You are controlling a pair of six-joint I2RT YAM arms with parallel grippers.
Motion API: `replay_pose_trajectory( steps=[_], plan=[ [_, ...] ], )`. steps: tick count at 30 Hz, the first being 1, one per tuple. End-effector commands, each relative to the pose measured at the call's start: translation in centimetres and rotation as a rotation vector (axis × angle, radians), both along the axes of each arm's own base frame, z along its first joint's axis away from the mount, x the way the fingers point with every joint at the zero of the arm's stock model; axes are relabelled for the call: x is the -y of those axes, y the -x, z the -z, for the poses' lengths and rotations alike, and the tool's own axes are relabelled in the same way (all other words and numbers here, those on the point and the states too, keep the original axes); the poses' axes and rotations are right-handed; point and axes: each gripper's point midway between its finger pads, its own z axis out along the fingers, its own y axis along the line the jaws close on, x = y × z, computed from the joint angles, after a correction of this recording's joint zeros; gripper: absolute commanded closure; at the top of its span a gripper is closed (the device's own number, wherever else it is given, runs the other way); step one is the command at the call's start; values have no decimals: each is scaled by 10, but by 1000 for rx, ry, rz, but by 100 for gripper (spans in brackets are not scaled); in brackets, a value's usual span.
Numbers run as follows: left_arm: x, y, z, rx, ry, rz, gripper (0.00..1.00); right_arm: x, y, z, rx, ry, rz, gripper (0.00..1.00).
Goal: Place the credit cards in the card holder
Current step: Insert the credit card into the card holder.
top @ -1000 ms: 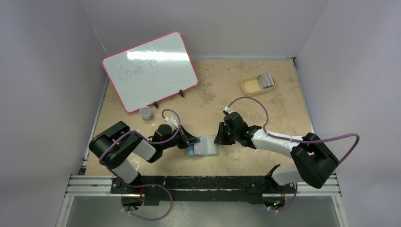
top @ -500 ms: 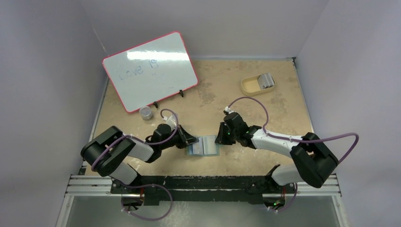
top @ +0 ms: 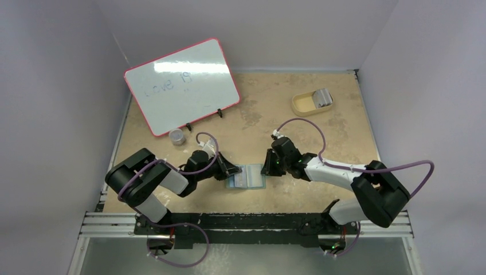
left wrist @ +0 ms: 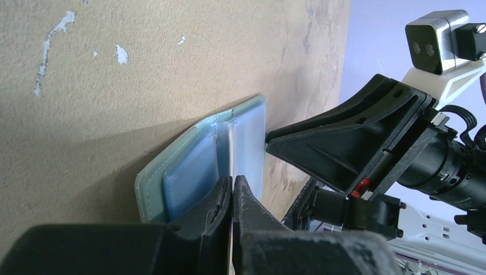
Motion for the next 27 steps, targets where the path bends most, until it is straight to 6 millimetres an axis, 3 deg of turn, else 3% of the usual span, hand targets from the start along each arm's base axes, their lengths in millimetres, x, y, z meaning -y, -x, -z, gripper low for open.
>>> replay_pose_trajectory(
  steps=[1,14,27],
  plan=[
    [9,-8,-23,70,64,6,100,-4,-3,0,21,-9,-9,78],
    [10,-11,-11,61,37,12,100,-5,-3,-1,22,-12,-15,78],
    [17,-12,-13,61,72,27,100,-3,-2,7,11,-1,-16,78]
  ],
)
